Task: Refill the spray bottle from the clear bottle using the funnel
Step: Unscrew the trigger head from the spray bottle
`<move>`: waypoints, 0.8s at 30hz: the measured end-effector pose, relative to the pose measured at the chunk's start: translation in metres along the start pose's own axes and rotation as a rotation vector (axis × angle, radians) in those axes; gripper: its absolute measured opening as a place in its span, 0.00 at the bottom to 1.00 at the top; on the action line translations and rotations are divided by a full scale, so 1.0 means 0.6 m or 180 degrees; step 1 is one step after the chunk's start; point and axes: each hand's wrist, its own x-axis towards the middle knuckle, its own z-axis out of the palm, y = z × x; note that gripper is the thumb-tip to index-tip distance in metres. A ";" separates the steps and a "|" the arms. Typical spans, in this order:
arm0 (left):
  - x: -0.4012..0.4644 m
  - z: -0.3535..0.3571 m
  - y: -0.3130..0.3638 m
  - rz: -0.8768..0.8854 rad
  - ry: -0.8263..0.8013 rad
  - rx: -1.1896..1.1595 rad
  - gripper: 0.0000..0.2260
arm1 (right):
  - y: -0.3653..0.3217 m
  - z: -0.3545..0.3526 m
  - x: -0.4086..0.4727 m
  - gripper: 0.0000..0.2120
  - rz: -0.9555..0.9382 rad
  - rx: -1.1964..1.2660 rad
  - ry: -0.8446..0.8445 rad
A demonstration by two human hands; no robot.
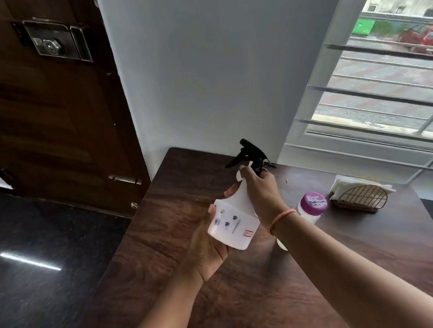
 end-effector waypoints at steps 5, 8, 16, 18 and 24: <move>-0.008 0.020 -0.008 -0.0704 -0.0052 -0.0203 0.28 | -0.003 0.008 0.012 0.09 0.0084 0.0584 -0.0436; 0.005 0.017 0.002 -0.0508 0.0138 0.0383 0.35 | 0.002 0.004 0.034 0.14 -0.0042 0.0506 0.0187; 0.016 0.013 0.007 0.0967 -0.0100 0.1837 0.38 | -0.008 0.000 0.048 0.13 0.0174 0.0775 0.0357; 0.001 0.014 0.021 -0.0024 -0.0255 0.0966 0.34 | -0.016 -0.002 0.042 0.09 0.0167 0.0876 0.0015; -0.012 0.006 0.053 -0.1216 -0.0269 0.0571 0.42 | -0.018 0.001 0.023 0.06 0.0121 0.1114 -0.0289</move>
